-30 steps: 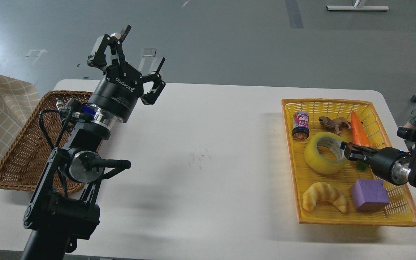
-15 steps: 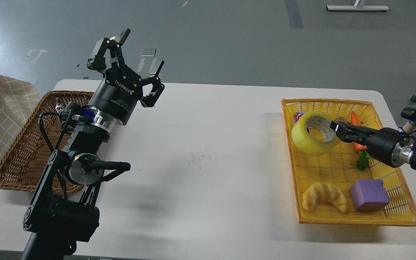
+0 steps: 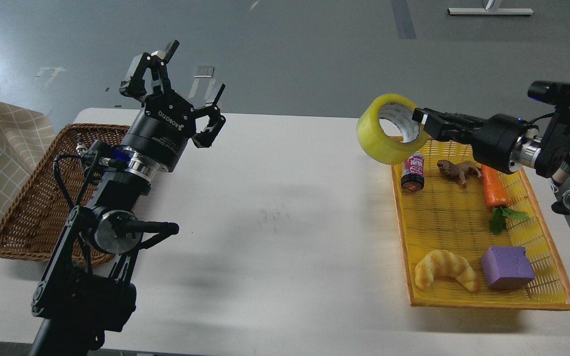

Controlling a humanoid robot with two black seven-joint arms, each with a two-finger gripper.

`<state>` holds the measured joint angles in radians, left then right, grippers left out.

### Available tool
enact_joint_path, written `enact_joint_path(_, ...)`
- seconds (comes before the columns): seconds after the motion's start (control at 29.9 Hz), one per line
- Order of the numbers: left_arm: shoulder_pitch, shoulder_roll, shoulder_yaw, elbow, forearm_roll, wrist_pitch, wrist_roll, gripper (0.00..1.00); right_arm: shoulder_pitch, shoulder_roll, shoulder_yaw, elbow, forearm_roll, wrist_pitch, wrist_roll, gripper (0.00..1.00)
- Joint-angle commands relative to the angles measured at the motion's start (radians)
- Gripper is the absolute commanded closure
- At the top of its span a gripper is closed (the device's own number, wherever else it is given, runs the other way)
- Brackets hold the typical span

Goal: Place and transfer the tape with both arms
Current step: 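Grip the tape roll with the right gripper and lift it, then carry the tape roll to the table center and set it down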

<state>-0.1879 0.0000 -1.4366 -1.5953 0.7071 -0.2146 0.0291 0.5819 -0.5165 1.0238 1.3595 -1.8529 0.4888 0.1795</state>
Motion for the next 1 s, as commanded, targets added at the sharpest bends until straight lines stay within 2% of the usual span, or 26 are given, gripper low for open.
enact_joint_path(0.0,0.001,0.0,-0.001,0.0,0.0,0.0,0.0,0.02,0.006,0.059,-0.033,-0.036,-0.003,0.0,-0.002,0.92)
enact_joint_path(0.43,0.019,0.0,-0.008,0.0,0.0,0.0,-0.001,0.02,0.081,0.214,-0.177,-0.141,0.004,0.0,0.0,0.92)
enact_joint_path(0.6,0.025,0.0,-0.01,0.0,0.0,0.0,-0.046,0.02,0.124,0.25,-0.267,-0.178,0.003,0.0,0.0,0.9)
enact_joint_path(0.74,0.031,0.0,-0.01,0.0,0.0,0.0,-0.047,0.02,0.154,0.331,-0.306,-0.246,-0.006,0.0,0.0,0.9)
enact_joint_path(0.97,0.038,0.0,-0.024,0.0,0.0,0.0,-0.049,0.02,0.184,0.383,-0.389,-0.315,-0.009,0.0,0.0,0.9)
